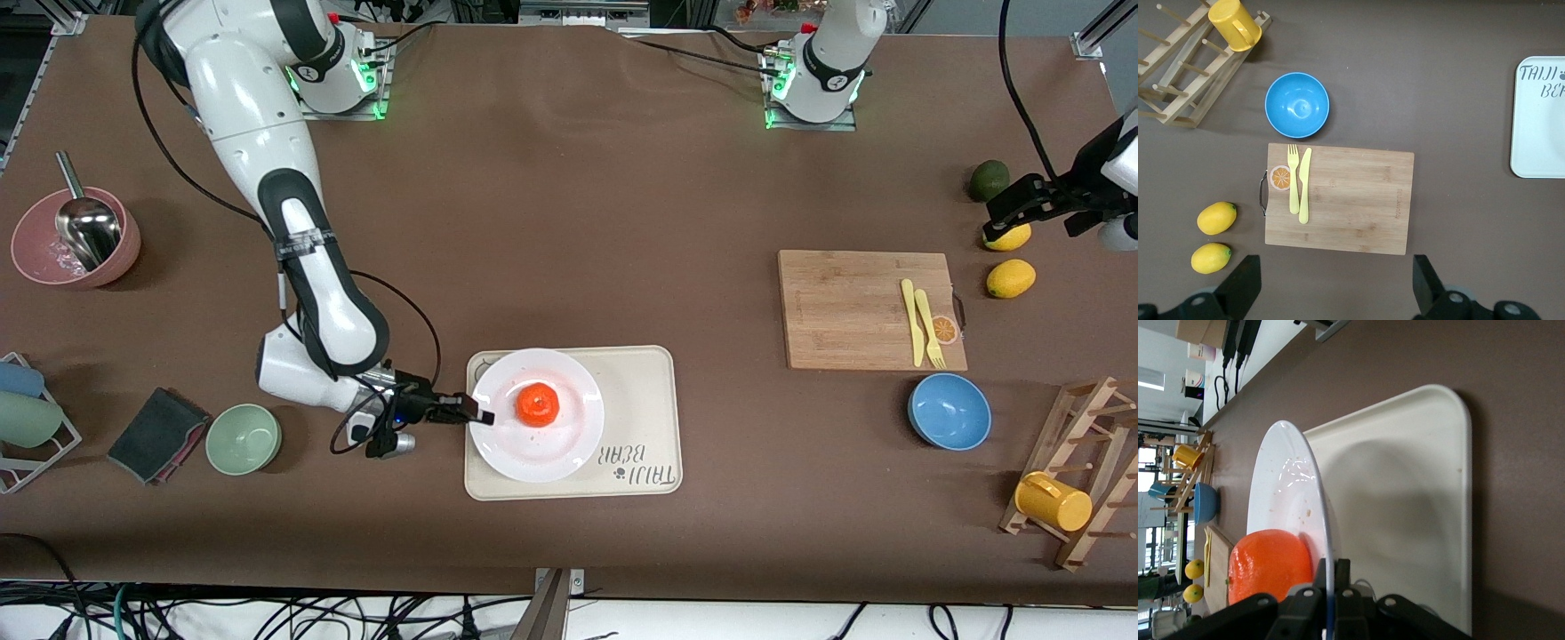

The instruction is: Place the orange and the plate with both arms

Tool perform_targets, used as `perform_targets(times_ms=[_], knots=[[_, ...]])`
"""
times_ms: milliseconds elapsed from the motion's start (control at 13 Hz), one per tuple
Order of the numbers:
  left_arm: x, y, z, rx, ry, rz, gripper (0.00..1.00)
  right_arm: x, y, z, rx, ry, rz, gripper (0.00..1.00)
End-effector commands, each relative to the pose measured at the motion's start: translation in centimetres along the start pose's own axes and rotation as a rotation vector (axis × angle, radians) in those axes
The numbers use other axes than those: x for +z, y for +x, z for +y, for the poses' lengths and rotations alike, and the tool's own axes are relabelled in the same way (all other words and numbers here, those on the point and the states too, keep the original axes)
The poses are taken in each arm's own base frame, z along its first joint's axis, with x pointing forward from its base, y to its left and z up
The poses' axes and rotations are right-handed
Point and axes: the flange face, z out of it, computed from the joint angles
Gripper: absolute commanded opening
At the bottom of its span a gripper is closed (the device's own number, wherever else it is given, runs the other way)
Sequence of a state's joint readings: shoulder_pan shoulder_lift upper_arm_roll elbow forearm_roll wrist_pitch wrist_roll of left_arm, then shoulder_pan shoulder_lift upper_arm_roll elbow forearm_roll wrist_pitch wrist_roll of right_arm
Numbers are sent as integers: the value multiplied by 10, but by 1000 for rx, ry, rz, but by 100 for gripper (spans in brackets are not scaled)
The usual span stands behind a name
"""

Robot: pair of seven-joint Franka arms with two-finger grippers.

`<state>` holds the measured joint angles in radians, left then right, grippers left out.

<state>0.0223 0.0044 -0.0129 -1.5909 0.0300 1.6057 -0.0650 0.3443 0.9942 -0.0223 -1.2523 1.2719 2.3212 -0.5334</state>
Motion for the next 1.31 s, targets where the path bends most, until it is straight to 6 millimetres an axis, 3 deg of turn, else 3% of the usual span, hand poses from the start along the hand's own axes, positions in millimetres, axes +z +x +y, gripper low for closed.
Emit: perform_targets(times_ms=[0, 385, 769, 1077, 1154, 1231], knots=[[-3, 2, 0, 18, -21, 5, 100, 22, 15, 0, 20, 1, 36, 0], [-4, 2, 1, 20, -26, 8, 100, 30, 11, 2, 22, -19, 50, 0], [-2, 4, 1, 12, -27, 2, 100, 62, -12, -25, -8, -11, 2, 0], [-2, 4, 1, 15, -27, 3, 100, 69, -20, -23, -13, -22, -11, 3], [-3, 4, 1, 13, -29, 5, 100, 69, -20, -23, -23, -23, -12, 99], [-2, 5, 2, 15, -29, 3, 100, 67, -19, -28, -50, -32, -12, 100]])
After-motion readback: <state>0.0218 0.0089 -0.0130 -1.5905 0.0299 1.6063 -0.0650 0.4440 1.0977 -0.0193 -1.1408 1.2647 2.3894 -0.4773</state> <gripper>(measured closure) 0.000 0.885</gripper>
